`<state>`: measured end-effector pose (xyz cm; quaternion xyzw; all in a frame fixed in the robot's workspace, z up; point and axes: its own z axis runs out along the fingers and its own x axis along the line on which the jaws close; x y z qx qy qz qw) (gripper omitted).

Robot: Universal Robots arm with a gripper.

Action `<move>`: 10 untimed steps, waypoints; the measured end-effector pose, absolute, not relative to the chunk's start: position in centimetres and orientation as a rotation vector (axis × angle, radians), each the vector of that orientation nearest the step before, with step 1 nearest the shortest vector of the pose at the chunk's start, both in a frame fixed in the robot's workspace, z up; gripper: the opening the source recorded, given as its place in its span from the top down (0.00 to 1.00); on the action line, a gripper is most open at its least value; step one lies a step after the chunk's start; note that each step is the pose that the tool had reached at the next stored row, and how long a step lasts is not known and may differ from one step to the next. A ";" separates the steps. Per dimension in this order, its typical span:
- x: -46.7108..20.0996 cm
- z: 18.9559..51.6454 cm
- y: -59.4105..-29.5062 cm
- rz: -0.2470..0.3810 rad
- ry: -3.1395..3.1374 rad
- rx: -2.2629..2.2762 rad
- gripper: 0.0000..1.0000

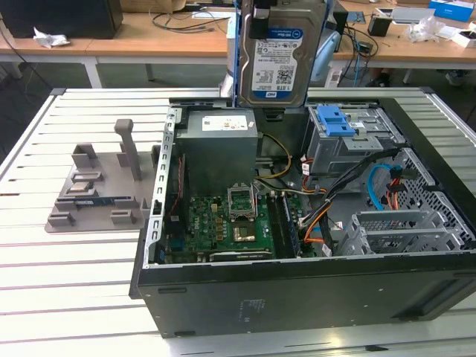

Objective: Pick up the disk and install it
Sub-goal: 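Pick up the disk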

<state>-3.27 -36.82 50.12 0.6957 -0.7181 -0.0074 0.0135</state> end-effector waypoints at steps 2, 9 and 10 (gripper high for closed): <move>-3.1 50.1 -37.5 -0.023 -2.237 2.167 0.63; -2.6 50.1 -39.3 -0.024 -2.237 2.167 0.63; -2.6 50.1 -39.5 -0.024 -2.237 2.167 0.63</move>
